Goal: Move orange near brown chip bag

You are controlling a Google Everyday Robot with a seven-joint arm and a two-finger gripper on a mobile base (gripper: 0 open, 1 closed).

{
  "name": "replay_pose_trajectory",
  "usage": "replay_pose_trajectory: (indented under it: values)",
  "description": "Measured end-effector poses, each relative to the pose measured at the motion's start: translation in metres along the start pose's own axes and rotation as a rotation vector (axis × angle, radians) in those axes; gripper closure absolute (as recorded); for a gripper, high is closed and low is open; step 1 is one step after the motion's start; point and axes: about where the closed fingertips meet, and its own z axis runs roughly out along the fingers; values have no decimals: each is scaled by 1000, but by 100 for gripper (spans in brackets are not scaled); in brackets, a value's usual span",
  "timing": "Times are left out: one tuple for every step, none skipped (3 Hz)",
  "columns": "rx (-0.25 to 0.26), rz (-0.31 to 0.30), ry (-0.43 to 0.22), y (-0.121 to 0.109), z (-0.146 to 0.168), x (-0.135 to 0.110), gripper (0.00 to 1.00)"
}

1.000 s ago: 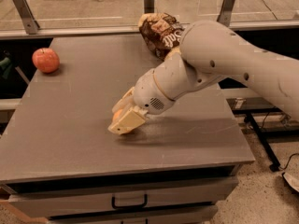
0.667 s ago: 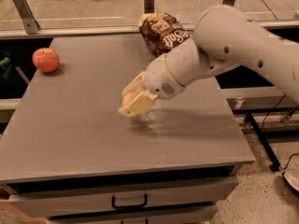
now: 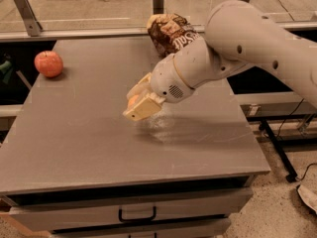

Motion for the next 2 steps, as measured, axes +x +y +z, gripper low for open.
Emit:
replay_pose_trajectory:
  values:
    - [100,-19,7,-21,-21,8,100]
    - [246,-47,-2,-62,-63,25,100]
